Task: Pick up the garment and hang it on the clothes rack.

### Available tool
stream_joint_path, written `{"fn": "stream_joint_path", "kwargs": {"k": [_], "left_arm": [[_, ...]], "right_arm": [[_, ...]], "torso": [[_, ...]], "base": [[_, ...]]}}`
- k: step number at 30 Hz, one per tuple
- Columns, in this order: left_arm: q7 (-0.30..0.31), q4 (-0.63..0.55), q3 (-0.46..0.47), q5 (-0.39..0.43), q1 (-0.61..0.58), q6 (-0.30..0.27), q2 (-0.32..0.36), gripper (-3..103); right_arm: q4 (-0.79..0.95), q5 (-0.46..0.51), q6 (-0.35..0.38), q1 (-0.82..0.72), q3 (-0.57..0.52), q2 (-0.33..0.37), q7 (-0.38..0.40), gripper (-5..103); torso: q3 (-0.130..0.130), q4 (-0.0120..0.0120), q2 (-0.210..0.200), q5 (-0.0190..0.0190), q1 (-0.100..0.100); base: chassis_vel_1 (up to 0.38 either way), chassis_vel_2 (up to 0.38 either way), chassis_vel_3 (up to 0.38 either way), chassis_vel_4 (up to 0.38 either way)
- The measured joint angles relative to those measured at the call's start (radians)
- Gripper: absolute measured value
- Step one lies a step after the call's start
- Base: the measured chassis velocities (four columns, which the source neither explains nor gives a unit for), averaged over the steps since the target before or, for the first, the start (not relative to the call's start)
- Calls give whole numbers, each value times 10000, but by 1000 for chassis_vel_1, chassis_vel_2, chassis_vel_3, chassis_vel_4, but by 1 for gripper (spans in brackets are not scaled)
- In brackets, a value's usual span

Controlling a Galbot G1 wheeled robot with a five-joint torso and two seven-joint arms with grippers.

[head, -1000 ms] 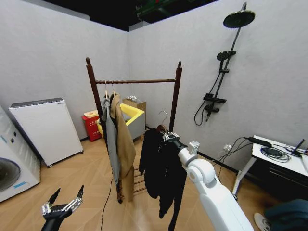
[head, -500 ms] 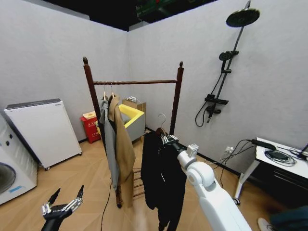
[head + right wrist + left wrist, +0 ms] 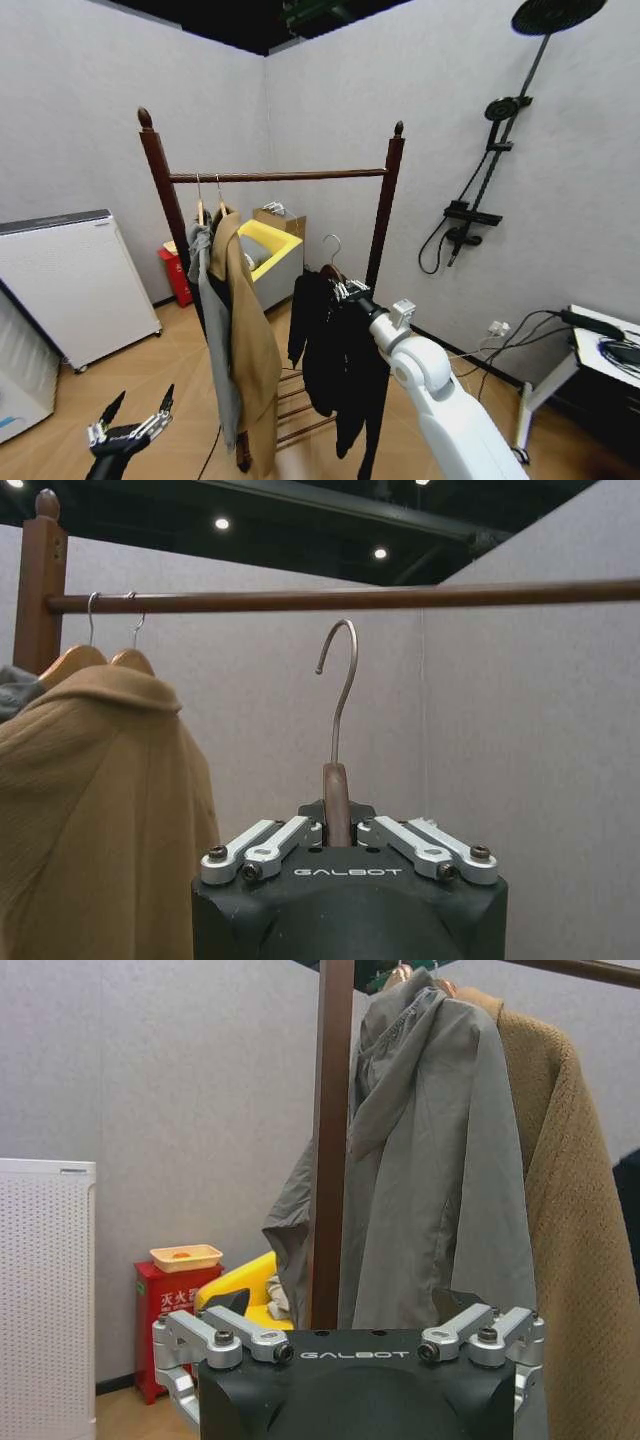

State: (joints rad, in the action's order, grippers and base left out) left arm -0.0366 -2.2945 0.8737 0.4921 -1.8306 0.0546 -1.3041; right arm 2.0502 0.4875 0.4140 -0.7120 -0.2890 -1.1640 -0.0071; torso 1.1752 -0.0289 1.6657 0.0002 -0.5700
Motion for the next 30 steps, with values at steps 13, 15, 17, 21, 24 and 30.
{"fn": "stream_joint_path", "kwargs": {"k": [13, 15, 17, 21, 24, 30], "left_arm": [[4, 0, 1, 0, -4, 0, 0, 100], [1, 0, 0, 0, -3, 0, 0, 100], [4, 0, 0, 0, -3, 0, 0, 100], [2, 0, 1, 0, -2, 0, 0, 100], [3, 0, 0, 0, -2, 0, 0, 100], [3, 0, 1, 0, -2, 0, 0, 100]], "right_arm": [[-2834, 2000, -27, 5315, 2626, 835, 684, 10], [-3721, 2220, -41, 6211, 3059, 212, 702, 10], [-4046, 2254, -32, 6511, 3204, -45, 705, 10], [-5343, 2496, 109, 7587, 3866, -942, 982, 10], [-6143, 2448, 306, 8202, 4295, -1462, 1317, 10], [-7181, 2081, 818, 8624, 4389, -2142, 1667, 10]], "torso": [[-8, 4, 13, -5, 22], [-1, 2, 6, 2, 9], [-1, 4, 4, -1, 6], [-3, 17, 5, -6, 9], [-2, 10, 4, -6, 8], [-3, 6, 6, -1, 12]], "base": [[35, -13, -32, 20], [0, 0, 0, 0], [0, 0, 0, 0], [0, 0, 0, 0], [0, 0, 0, 0], [0, 0, 0, 0]]}}
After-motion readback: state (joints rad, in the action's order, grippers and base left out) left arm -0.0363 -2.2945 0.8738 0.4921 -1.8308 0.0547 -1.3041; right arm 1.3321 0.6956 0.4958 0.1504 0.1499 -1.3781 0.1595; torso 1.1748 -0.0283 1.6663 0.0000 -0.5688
